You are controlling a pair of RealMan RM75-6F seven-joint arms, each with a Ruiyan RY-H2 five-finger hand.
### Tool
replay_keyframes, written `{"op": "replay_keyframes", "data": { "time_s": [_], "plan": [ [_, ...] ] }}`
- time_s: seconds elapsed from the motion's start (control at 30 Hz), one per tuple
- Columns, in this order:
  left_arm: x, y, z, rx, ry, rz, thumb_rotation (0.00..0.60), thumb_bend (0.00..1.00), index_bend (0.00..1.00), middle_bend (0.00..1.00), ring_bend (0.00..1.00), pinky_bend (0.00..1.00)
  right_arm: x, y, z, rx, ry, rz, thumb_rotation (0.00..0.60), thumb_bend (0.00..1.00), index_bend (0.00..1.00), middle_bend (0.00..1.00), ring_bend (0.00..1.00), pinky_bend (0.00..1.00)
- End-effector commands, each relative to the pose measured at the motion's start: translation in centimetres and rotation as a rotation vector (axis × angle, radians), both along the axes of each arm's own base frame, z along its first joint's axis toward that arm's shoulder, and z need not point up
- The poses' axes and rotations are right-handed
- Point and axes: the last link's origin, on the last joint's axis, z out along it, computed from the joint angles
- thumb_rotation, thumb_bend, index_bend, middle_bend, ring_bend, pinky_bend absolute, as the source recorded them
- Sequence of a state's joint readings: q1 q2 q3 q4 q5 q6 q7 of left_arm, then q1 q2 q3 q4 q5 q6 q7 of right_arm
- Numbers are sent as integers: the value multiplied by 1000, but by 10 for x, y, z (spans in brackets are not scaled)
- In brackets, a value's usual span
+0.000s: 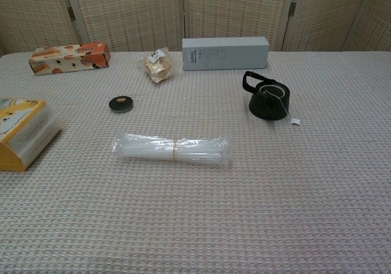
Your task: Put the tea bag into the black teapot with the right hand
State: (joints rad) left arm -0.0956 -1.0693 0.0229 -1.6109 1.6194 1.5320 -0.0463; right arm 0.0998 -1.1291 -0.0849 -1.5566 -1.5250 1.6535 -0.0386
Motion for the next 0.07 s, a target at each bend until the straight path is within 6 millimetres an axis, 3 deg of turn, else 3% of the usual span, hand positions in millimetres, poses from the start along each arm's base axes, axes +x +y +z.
{"op": "replay_keyframes", "data": {
  "time_s": [0.03, 0.07],
  "plan": [
    [1, 1, 0, 2, 4, -4, 600, 113, 0, 0, 37, 285, 0, -1, 0, 6, 1, -6, 600, 37, 0, 0, 0, 0],
    [1, 1, -1, 1, 6, -3, 600, 113, 0, 0, 37, 285, -1, -3, 0, 11, 3, -13, 600, 37, 0, 0, 0, 0]
  ]
}}
